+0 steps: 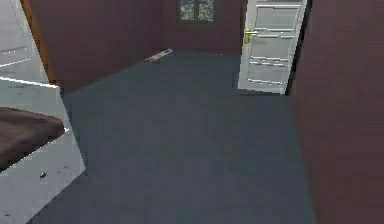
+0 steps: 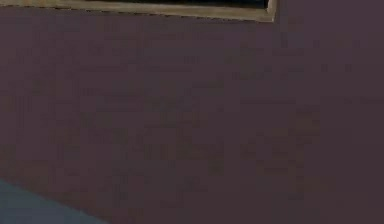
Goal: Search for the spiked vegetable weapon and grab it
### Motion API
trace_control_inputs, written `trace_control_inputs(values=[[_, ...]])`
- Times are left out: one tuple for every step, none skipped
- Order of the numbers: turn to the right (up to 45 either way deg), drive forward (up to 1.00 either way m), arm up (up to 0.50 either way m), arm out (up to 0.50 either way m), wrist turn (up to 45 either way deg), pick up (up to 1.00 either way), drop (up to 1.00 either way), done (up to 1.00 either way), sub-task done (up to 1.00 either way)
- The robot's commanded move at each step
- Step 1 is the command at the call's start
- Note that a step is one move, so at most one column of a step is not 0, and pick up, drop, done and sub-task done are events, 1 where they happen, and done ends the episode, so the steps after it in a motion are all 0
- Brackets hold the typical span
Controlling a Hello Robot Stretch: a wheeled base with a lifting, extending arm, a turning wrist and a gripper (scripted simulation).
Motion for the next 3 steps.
trace_control_inputs(values=[[0.0,0.15,0.00,0.00,0.0,0.00,0.00,0.00,0.00],[-45.0,0.00,0.00,0.00,0.0,0.00,0.00,0.00,0.00],[-24.0,0.00,0.00,0.00,0.0,0.00,0.00,0.00,0.00]])
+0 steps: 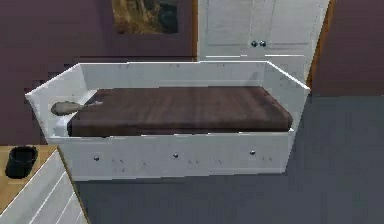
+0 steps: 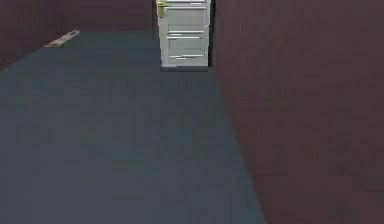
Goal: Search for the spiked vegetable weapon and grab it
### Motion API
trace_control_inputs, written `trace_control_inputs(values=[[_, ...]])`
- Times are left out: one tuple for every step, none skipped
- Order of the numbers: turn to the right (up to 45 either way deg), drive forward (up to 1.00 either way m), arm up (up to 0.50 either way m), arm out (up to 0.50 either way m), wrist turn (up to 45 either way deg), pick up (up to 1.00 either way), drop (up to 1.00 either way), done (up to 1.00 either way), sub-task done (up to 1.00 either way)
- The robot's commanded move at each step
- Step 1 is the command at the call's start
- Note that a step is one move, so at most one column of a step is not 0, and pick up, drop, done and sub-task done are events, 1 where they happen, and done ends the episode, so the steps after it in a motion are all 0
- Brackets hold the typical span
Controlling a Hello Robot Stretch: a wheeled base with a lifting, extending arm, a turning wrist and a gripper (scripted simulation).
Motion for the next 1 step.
trace_control_inputs(values=[[0.0,0.80,0.00,0.00,0.0,0.00,0.00,0.00,0.00]])
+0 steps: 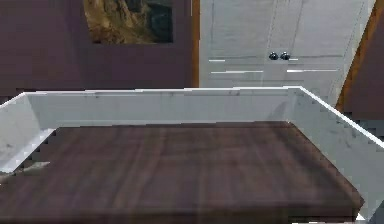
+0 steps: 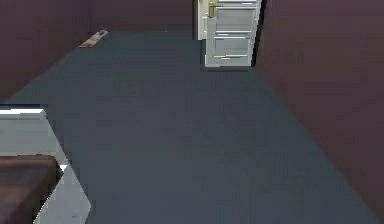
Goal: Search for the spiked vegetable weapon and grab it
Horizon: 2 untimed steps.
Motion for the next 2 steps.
trace_control_inputs(values=[[-45.0,0.00,0.00,0.00,0.0,0.00,0.00,0.00,0.00],[-45.0,0.00,0.00,0.00,0.0,0.00,0.00,0.00,0.00]])
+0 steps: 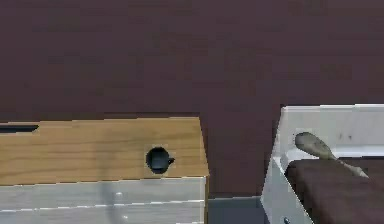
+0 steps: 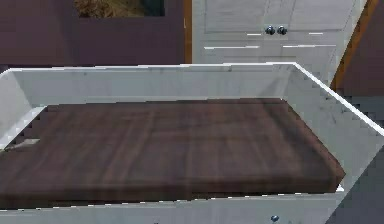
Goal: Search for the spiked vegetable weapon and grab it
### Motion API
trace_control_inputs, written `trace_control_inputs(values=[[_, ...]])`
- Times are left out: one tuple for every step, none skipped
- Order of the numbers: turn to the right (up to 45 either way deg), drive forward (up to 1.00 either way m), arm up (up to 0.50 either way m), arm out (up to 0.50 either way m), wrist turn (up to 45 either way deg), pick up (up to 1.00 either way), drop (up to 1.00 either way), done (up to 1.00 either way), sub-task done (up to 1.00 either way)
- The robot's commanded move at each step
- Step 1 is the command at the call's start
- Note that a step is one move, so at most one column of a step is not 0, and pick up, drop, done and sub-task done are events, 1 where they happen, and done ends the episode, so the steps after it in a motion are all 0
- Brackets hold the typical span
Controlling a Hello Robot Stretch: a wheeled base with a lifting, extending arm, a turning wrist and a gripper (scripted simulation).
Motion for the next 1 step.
trace_control_inputs(values=[[-39.0,0.00,0.00,0.00,0.0,0.00,0.00,0.00,0.00]])
